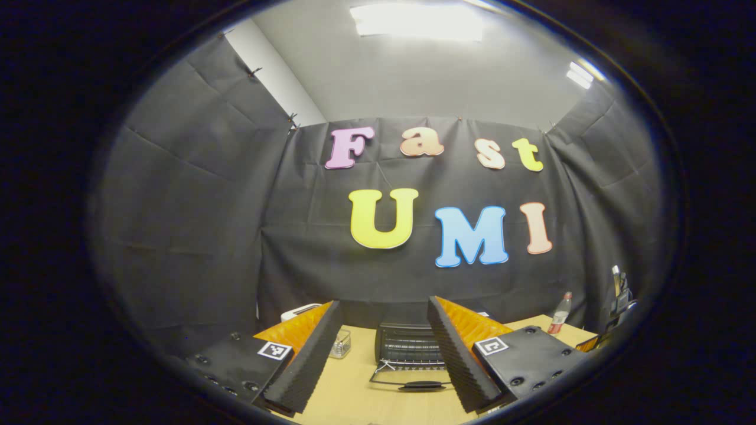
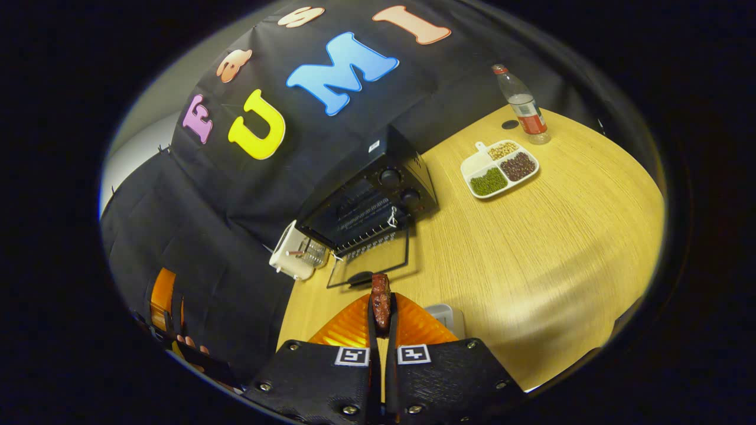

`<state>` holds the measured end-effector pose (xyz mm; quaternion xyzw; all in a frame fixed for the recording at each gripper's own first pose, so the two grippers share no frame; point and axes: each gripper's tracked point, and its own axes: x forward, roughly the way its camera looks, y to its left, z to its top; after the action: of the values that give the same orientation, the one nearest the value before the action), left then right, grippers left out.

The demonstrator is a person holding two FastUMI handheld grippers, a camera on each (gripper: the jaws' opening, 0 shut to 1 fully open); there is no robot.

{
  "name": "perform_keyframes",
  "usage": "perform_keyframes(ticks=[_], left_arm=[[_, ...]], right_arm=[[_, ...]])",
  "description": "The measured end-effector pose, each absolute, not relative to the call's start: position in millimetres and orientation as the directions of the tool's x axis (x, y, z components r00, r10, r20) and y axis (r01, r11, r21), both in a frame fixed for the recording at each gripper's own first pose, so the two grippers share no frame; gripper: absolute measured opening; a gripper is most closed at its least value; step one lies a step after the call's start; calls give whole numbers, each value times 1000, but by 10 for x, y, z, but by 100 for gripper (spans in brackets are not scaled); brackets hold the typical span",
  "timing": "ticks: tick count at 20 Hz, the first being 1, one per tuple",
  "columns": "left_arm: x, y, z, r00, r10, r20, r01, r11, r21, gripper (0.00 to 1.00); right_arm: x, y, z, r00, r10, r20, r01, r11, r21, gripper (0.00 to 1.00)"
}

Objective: Open the electric oven with the left hand, put the food in, and close the electric oven.

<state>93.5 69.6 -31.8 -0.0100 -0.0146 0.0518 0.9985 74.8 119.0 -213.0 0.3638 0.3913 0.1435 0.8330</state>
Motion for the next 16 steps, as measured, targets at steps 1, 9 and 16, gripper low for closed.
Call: perform_keyframes(ticks=[1, 9, 16], left_arm=[[1000, 747, -339, 995, 100, 27, -99, 995, -23, 97], [1425, 1139, -504, 997, 79, 9, -78, 997, -28, 97], [1566, 1544, -726, 995, 99, -27, -100, 994, -51, 99]], right_arm=[[859, 1241, -2105, 662, 522, -539, 50, 686, 726, 3], [1552, 1728, -2117, 715, 495, -495, 72, 652, 755, 3], [2159, 2295, -2286, 732, 497, -465, 58, 635, 770, 3]])
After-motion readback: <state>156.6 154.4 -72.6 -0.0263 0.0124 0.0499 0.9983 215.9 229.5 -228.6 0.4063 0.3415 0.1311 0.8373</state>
